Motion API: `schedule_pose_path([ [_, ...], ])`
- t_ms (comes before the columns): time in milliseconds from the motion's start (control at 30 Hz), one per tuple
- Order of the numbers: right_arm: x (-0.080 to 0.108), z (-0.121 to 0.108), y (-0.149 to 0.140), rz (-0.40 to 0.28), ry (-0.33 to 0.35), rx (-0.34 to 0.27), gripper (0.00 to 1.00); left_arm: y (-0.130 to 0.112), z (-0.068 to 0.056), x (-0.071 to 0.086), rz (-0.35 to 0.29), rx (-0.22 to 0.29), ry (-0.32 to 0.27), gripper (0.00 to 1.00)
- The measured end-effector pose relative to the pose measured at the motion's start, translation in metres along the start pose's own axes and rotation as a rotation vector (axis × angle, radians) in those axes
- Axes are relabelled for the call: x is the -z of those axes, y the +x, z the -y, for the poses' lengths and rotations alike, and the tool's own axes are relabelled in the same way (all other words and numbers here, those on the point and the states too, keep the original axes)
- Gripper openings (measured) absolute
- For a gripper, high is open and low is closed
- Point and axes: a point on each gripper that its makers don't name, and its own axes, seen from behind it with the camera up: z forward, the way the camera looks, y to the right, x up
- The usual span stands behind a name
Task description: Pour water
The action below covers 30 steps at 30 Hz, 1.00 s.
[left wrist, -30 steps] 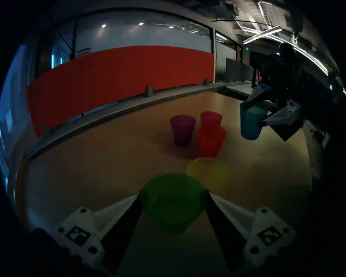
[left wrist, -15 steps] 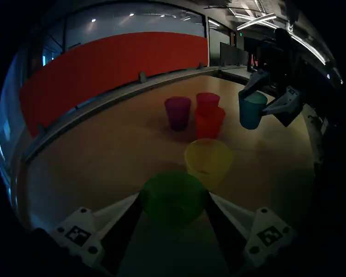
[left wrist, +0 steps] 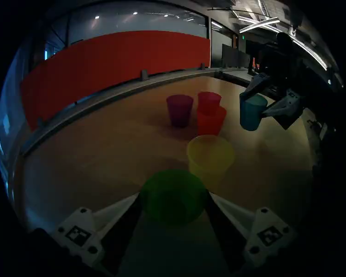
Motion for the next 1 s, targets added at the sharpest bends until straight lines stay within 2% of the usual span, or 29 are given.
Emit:
schedule_pose_path([
  [233, -0.003, 0.003, 0.0, 0.004, 0.001, 0.005, 0.92, -0.006, 0.002, 0.001, 0.016, 0.009, 0.001, 0.91],
  [367, -0.004, 0.004, -0.001, 0.006, 0.001, 0.006, 0.92, -0.007, 0.001, 0.002, 0.024, 0.01, -0.003, 0.98],
  [667, -0.009, 0.006, -0.013, 0.022, -0.001, 0.005, 0.92, -0.019, 0.002, 0.007, 0.047, 0.004, 0.012, 0.98],
  [1000, -0.02, 0.009, -0.027, 0.038, 0.001, 0.006, 0.92, -0.029, 0.004, 0.022, 0.038, 0.036, 0.029, 0.98],
])
